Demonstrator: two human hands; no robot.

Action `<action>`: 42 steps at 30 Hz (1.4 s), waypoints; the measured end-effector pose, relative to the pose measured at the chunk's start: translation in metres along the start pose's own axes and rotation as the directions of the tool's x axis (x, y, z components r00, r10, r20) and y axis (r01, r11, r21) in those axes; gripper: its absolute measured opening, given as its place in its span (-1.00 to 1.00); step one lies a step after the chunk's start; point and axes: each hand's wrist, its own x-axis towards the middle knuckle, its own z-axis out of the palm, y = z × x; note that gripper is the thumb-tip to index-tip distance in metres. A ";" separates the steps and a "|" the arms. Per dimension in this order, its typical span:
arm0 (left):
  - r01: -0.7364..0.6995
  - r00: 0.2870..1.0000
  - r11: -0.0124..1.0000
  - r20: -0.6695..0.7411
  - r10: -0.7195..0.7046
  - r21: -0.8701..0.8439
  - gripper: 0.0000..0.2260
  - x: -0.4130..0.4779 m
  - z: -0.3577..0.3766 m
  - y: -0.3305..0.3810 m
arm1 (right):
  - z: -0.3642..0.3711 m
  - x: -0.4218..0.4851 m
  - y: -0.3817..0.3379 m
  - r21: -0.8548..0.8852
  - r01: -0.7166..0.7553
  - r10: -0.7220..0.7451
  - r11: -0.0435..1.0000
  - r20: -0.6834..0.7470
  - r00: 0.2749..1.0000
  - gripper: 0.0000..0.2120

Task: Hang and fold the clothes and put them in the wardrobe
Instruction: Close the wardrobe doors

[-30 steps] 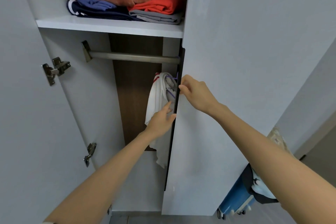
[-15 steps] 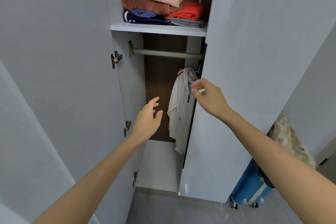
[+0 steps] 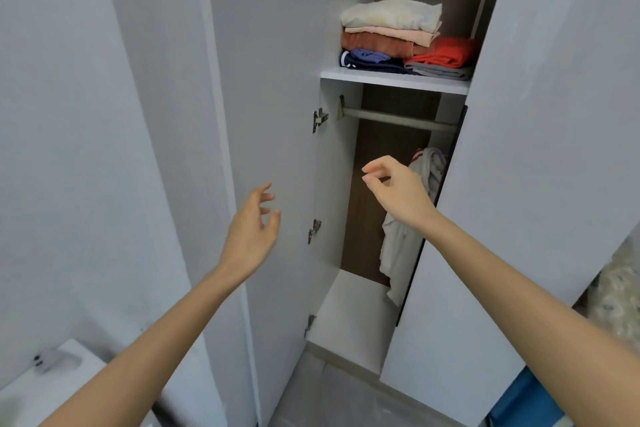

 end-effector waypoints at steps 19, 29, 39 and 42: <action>0.246 0.965 0.969 0.096 -0.244 -0.009 -0.42 0.050 -0.054 -0.055 | 0.101 0.065 -0.151 0.054 0.182 -0.188 0.982 0.121 0.975 -0.45; 0.073 0.991 0.993 0.116 -0.062 -0.096 -0.72 0.087 -0.050 -0.084 | 0.147 0.112 -0.173 -0.055 0.176 -0.181 0.983 -0.117 0.976 -0.14; 0.037 0.979 0.958 0.204 0.023 -0.285 -0.59 0.076 -0.027 -0.076 | 0.113 0.093 -0.144 -0.121 0.226 -0.252 0.967 -0.291 0.923 -0.26; 0.013 0.961 0.946 0.264 0.078 -0.325 -0.56 0.075 -0.004 -0.070 | 0.088 0.084 -0.123 -0.084 0.265 -0.278 0.961 -0.293 0.915 -0.33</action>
